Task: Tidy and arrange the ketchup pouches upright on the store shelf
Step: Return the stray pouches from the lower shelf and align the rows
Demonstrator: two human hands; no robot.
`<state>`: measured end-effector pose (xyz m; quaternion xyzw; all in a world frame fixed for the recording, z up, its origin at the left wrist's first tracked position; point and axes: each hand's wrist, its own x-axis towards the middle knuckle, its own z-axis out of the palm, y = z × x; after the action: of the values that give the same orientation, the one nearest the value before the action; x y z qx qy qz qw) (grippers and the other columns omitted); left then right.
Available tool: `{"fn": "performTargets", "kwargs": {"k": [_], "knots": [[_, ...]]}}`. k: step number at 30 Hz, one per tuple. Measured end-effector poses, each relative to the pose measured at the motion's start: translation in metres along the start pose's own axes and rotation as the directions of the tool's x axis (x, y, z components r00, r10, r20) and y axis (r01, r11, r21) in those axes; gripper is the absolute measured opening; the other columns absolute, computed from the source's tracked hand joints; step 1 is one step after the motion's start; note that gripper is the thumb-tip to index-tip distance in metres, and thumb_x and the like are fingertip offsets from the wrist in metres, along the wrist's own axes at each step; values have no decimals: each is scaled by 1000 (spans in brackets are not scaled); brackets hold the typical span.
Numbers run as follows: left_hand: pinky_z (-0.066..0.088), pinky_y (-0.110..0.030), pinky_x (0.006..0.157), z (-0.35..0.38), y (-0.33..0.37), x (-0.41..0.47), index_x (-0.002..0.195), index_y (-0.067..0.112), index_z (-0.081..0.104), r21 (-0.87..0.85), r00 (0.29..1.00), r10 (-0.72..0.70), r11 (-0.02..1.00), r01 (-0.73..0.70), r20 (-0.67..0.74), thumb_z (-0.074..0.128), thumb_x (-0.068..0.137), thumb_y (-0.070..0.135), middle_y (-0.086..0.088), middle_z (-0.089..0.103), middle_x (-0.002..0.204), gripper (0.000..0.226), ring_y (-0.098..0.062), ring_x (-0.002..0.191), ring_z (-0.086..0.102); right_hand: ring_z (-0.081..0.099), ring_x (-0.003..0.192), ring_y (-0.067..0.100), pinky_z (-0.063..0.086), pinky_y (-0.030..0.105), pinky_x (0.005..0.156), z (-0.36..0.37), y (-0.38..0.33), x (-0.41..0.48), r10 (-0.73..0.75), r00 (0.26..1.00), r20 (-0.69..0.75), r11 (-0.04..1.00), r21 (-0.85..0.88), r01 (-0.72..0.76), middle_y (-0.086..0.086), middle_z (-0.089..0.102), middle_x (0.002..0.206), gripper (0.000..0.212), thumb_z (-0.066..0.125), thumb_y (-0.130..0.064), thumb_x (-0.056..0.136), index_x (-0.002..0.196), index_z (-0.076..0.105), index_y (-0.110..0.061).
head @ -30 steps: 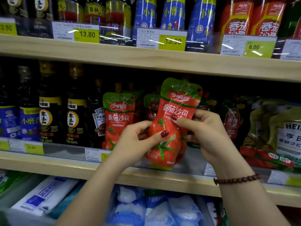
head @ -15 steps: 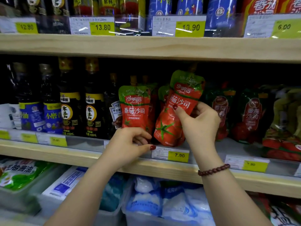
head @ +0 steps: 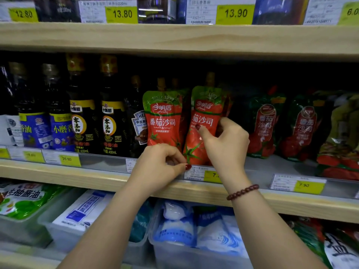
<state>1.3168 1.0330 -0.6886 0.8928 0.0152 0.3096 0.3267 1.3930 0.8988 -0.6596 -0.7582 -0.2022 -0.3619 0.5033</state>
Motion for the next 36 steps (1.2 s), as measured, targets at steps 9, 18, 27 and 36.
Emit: {"fn": "performTargets", "kwargs": {"k": [9,18,27,36], "knots": [[54,-35,70,1,-2,0,67,39,66,-22,1000,-9,1000,9,8,79,63,35,17,66,66,14,2,67,59,61,63,3,55,32,58,-1,12,-5,10,995,98,1000,28,-12,-14,65,70,21,71,-39,74,80,64,-20],[50,-22,70,2,7,-3,61,36,64,-48,1000,2,999,-2,-1,81,64,30,18,65,69,18,5,71,59,63,69,0,58,32,63,-16,20,-1,86,969,230,993,61,-103,-15,66,73,25,75,-45,65,82,65,-29],[54,-26,70,42,50,0,66,36,66,-202,988,156,968,-152,4,78,67,22,18,63,70,18,0,70,62,65,71,2,55,17,66,-79,45,15,27,958,286,999,14,-33,-8,69,76,20,78,-31,69,84,68,-23],[48,-19,68,105,108,12,80,29,69,-291,967,251,924,-249,-32,76,71,24,15,62,78,12,1,76,58,67,75,11,55,19,67,-177,76,8,52,967,248,996,-86,-31,2,69,81,16,75,-16,75,89,69,-10]]}}
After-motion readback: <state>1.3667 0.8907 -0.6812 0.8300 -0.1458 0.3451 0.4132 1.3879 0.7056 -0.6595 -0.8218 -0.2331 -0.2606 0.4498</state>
